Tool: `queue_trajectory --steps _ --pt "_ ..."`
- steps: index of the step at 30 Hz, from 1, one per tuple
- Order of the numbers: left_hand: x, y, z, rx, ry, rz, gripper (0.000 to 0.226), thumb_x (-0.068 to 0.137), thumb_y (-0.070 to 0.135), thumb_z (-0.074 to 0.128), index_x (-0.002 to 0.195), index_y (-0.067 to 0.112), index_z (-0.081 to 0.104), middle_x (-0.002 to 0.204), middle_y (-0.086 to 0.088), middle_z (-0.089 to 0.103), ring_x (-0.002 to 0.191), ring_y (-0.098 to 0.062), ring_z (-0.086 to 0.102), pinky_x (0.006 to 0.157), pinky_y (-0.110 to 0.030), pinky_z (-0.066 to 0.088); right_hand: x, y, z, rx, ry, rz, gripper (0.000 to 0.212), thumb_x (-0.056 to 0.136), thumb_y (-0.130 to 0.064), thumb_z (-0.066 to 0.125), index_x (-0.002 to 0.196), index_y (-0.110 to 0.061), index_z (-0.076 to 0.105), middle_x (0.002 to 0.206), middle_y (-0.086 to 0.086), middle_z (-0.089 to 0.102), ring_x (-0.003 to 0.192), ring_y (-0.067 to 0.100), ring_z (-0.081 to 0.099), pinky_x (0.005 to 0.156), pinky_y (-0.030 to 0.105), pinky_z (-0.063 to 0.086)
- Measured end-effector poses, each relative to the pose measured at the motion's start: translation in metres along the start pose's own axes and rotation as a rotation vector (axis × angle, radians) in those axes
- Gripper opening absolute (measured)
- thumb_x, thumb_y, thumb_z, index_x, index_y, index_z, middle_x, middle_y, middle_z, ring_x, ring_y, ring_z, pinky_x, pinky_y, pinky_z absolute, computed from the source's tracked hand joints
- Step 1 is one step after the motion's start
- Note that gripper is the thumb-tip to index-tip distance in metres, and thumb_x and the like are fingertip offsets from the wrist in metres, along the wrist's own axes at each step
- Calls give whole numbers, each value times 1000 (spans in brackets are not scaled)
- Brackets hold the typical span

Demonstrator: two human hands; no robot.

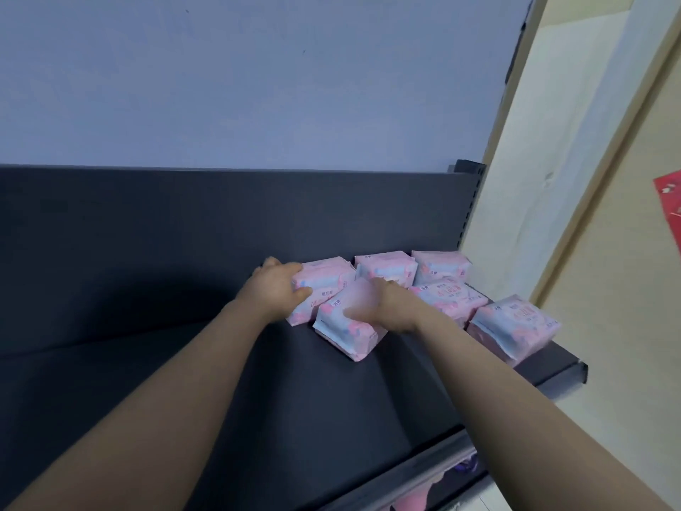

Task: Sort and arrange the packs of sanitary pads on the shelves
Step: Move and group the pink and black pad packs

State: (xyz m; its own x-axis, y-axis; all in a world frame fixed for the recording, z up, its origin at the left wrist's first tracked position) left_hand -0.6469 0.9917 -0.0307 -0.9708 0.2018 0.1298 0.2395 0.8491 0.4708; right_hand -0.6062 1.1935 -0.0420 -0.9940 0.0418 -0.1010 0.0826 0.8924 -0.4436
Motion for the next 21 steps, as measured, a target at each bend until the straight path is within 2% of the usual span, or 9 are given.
queue_trajectory --steps 2,6,10,13,15,17,19,21 --pt "5 1 5 -23 3 -13 46 90 36 60 133 23 47 130 -7 41 111 -27 51 94 -35 44 6 3 2 65 -39 -9 97 75 -58 72 149 -15 25 144 0 45 127 21 47 102 38 43" --pt "10 7 11 -99 33 -4 38 82 31 71 108 18 46 114 -3 42 91 -22 52 75 -31 42 11 7 -1 54 -34 -14 108 63 -61 80 147 -18 27 144 0 37 127 22 46 100 40 45" --pt "10 10 12 -121 53 7 39 81 28 74 100 16 42 109 -2 45 83 -18 47 66 -30 34 7 10 -7 2 -44 -28 106 60 -59 83 143 -20 29 134 2 34 121 23 45 94 37 45" --pt "6 8 8 -120 85 -7 40 79 28 75 97 18 40 106 -2 47 77 -14 44 58 -28 31 3 12 -9 43 -8 -60 101 54 -57 87 132 -25 33 124 0 35 113 22 48 90 41 49" --pt "0 3 5 -117 113 -19 41 79 28 75 99 19 41 108 -4 48 81 -17 46 62 -30 35 1 14 -9 142 7 -94 91 52 -52 89 120 -26 34 115 -1 48 102 19 55 80 39 53" --pt "-9 -3 1 -103 142 -26 45 79 30 75 109 20 43 114 -5 49 93 -21 51 73 -34 43 -1 16 -8 230 5 -128 87 53 -47 90 114 -28 32 97 -1 58 84 15 59 65 33 52" --pt "-23 -9 -5 -62 175 -40 59 80 33 74 128 20 41 122 -6 47 105 -25 52 86 -39 46 -4 11 -8 265 16 -179 87 52 -45 90 114 -34 29 83 -4 56 68 13 54 57 29 46" --pt "-39 -18 -13 -31 223 -81 70 81 35 73 139 18 38 129 -7 44 112 -27 50 92 -38 44 -7 1 -9 271 32 -234 85 50 -44 89 111 -44 30 86 -5 52 65 12 52 56 27 43"
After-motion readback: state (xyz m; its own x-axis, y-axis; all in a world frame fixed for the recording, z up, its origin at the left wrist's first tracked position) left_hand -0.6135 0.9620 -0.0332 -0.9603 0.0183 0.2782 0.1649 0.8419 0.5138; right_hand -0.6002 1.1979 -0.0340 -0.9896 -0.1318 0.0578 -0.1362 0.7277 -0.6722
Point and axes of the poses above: each hand's wrist, its own x-axis towards the middle knuckle, its own z-axis out of the palm, y = z × x, the point moved 8 cm from there along x, towards the middle knuckle
